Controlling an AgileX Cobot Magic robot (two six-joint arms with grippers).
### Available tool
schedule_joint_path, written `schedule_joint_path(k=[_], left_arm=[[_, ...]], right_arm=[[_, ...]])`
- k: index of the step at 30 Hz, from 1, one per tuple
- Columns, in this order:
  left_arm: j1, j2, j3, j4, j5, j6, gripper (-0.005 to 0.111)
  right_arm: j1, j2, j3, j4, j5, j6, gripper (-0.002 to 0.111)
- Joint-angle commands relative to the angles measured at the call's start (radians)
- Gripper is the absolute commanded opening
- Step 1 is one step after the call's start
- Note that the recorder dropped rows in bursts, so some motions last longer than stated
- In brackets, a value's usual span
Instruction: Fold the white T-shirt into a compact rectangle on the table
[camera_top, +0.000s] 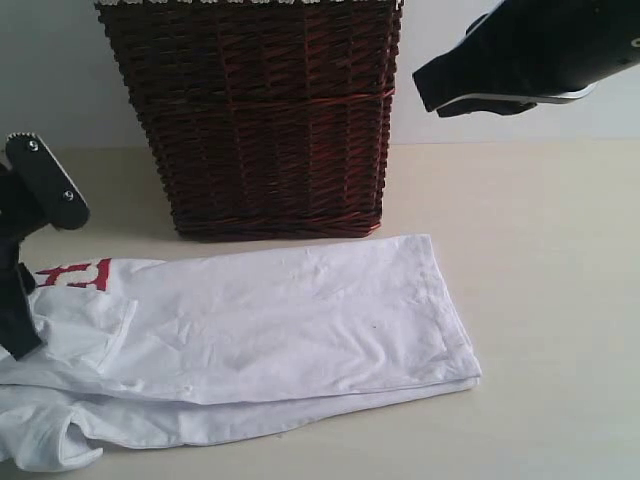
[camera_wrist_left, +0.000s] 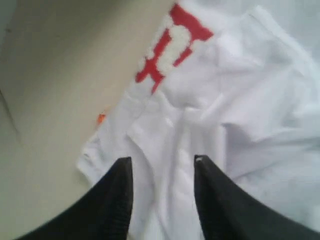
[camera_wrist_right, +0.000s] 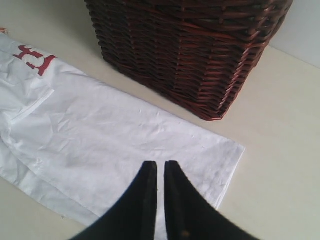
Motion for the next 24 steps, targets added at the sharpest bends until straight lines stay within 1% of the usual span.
schedule_joint_path(k=[1, 3, 5, 7, 10, 12, 14, 17, 19, 22, 23, 24], left_arm=[[-0.127, -0.058, -0.023, -0.397, 0.117, 0.201, 0.041], [-0.217, -0.067, -0.001, -0.449, 0.198, 0.205, 0.041], [-0.278, -0.063, 0.041, -0.449, 0.241, 0.182, 0.041], [-0.313, -0.049, 0.087, -0.422, 0.253, 0.156, 0.041], [-0.315, -0.011, 0.153, -0.286, 0.233, 0.03, 0.042], [-0.314, 0.022, 0.194, -0.164, 0.231, -0.087, 0.048], [-0.314, 0.056, 0.232, -0.129, 0.211, -0.128, 0.054], [-0.314, 0.108, 0.259, -0.123, 0.155, -0.125, 0.06], [-0.314, 0.142, 0.261, -0.066, 0.124, -0.137, 0.06], [-0.314, 0.191, 0.261, 0.088, 0.14, -0.273, 0.058], [-0.314, 0.204, 0.261, 0.115, 0.156, -0.302, 0.055], [-0.314, 0.216, 0.261, 0.124, 0.174, -0.309, 0.049]], right_arm=[[-0.005, -0.008, -0.007, 0.011, -0.003, -0.008, 0.008], [-0.005, -0.008, -0.007, 0.013, -0.003, -0.008, 0.008], [-0.005, -0.008, -0.007, 0.013, -0.003, -0.008, 0.008], [-0.005, -0.008, -0.007, 0.02, -0.003, -0.008, 0.008], [-0.005, -0.008, -0.007, 0.02, -0.003, -0.008, 0.008], [-0.005, -0.008, -0.007, 0.02, -0.003, -0.008, 0.008], [-0.005, -0.008, -0.007, 0.02, -0.003, -0.008, 0.008], [-0.005, -0.008, -0.007, 0.02, -0.003, -0.008, 0.008], [-0.005, -0.008, -0.007, 0.02, -0.003, -0.008, 0.008], [-0.005, -0.008, -0.007, 0.02, 0.003, -0.008, 0.008], [-0.005, -0.008, -0.007, 0.02, 0.003, -0.008, 0.008], [-0.005, -0.008, -0.007, 0.02, 0.003, -0.008, 0.008]])
